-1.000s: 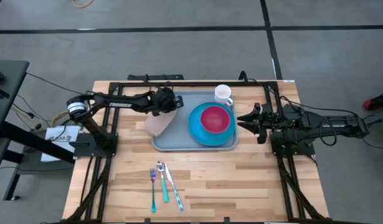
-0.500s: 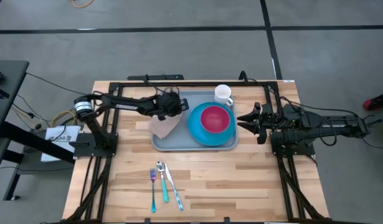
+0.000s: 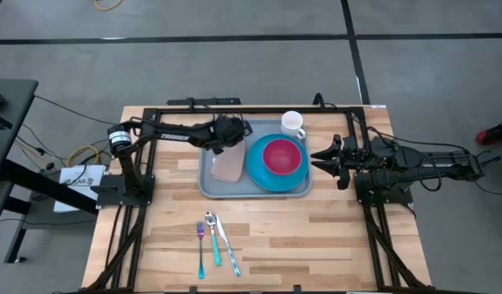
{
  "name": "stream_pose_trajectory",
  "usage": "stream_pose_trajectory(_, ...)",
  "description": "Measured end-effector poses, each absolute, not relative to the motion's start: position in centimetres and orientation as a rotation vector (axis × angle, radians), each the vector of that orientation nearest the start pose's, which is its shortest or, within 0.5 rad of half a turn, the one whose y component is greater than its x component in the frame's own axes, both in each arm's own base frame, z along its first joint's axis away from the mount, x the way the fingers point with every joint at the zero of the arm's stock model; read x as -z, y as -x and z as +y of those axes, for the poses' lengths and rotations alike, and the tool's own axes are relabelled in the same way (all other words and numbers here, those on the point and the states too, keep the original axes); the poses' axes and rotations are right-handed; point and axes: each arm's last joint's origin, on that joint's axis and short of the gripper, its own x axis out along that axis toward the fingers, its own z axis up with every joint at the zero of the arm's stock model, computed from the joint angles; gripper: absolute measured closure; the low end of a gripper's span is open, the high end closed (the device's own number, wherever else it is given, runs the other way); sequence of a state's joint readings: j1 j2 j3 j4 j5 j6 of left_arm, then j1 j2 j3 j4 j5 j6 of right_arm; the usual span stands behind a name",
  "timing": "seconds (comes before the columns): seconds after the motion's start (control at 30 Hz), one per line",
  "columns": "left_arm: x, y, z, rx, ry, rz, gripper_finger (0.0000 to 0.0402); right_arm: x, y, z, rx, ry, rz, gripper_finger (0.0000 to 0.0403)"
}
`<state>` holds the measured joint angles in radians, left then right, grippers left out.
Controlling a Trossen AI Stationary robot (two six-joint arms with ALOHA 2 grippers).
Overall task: Set up tray
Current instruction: Put the gray napkin on the left of the blue tray
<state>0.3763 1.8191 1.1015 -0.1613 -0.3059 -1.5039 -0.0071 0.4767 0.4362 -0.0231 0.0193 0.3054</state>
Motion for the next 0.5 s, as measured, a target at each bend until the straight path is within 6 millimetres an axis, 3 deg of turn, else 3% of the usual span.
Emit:
stream_pose_trajectory(0.17, -16.6, -33.1, 15.2, -1.293, 1.412, 0.229, 0.0401, -26.9, -12.9, -0.1, 0.036, -0.304, 0.059, 0.0276)
stream_pose_trajectory(0.5, -16.0, -32.0, 15.4, -1.357, 1.418, 0.331, 0.0401, -26.9, -12.9, -0.1, 0.036, -0.303, 0.059, 0.0276)
